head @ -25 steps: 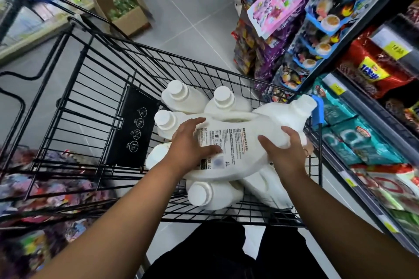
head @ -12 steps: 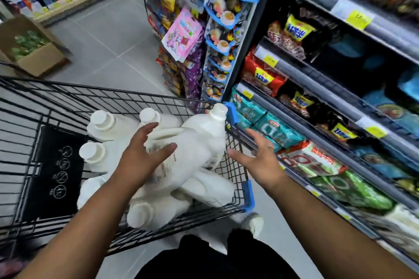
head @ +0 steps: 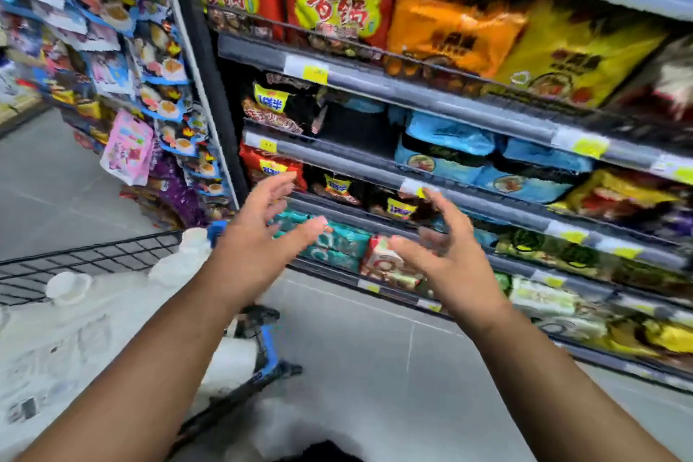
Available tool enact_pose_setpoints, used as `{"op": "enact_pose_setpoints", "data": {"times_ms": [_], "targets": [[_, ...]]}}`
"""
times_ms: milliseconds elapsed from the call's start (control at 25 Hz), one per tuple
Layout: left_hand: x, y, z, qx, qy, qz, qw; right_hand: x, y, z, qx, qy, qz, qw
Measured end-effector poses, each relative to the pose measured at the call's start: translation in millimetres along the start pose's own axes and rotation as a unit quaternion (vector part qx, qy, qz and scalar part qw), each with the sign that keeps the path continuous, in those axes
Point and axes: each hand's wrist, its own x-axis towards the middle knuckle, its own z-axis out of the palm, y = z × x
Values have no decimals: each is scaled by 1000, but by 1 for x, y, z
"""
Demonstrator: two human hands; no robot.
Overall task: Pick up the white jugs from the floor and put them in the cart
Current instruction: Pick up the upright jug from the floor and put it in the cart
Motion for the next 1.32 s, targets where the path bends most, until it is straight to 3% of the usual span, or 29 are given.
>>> {"op": "enact_pose_setpoints", "data": {"times_ms": [320,560,760,1080,1320], "targets": [[4,117,303,-1,-256,102,961,-92,36,-275,55,255,11,965],[-35,169,524,-12,-469,147,871,-187,78,-419,25,465,42,884],[-61,175,672,-21,-599,134,789,-242,113,-511,11,565,112,817],[-63,214,894,-27,-713,167,680,-261,168,-668,-6,696,155,701],[-112,248,1052,-19,-774,176,608,-315,210,-775,1,772,188,608]]}}
